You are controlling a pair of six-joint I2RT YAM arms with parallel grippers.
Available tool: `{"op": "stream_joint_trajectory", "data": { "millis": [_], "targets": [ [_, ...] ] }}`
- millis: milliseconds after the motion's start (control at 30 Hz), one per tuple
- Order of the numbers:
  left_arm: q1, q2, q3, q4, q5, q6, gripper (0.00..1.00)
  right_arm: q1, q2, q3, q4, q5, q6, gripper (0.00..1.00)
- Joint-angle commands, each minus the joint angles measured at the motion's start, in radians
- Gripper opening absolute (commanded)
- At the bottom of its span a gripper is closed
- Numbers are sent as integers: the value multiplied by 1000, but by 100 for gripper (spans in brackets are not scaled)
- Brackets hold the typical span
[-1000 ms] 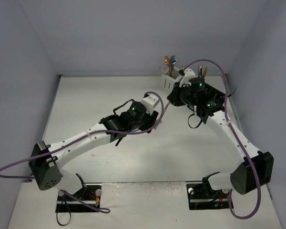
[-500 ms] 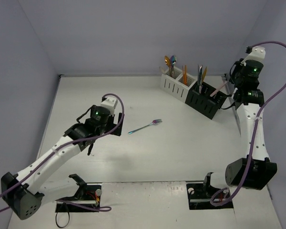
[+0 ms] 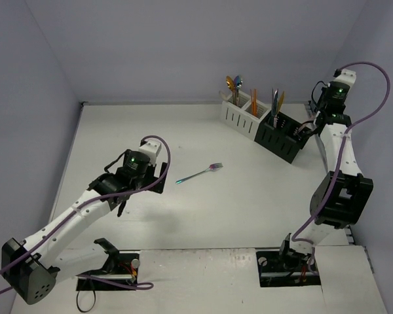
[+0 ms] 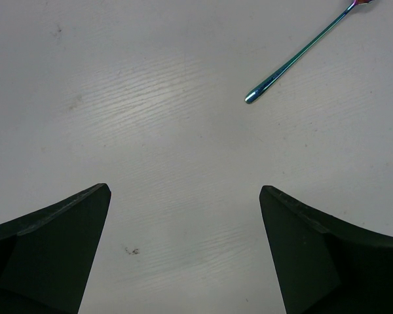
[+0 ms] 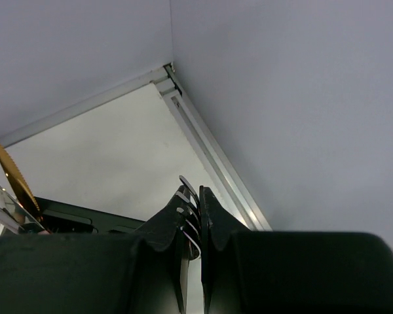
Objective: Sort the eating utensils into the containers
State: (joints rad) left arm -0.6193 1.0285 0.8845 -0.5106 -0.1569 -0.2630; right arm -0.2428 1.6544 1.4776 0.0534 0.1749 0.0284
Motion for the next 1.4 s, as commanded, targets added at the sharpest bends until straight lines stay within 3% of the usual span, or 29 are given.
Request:
{"op": "stream_joint_trajectory", "data": {
  "millis": [0,133,233,400,567,733,933,1067,1367],
  "targets": [
    [4,1,7,59,27,32,97,8,21,31,130,-44,38,0],
    [4,13,9,63,41,36,97,16,36,-14,139,-89,50,5],
    [4,31,23,63,74,39,97,19,29,-58,146,-111,49,18],
    [4,75,61,93,156,69,97,19,-46,-97,139,-142,62,49],
    [6,167,121,151,250,146,97,17,-191,-132,82,-140,79,76],
    [3,344,277,125,366,245,97,19,-328,-153,-17,-165,129,95],
    [1,544,433,97,467,332,94,29,-491,-247,-41,-247,201,100],
    [-2,708,554,43,507,375,82,58,-573,-288,-50,-251,222,100],
    [-72,939,740,29,456,405,67,98,-673,-436,-92,-346,277,100]
  ]
}}
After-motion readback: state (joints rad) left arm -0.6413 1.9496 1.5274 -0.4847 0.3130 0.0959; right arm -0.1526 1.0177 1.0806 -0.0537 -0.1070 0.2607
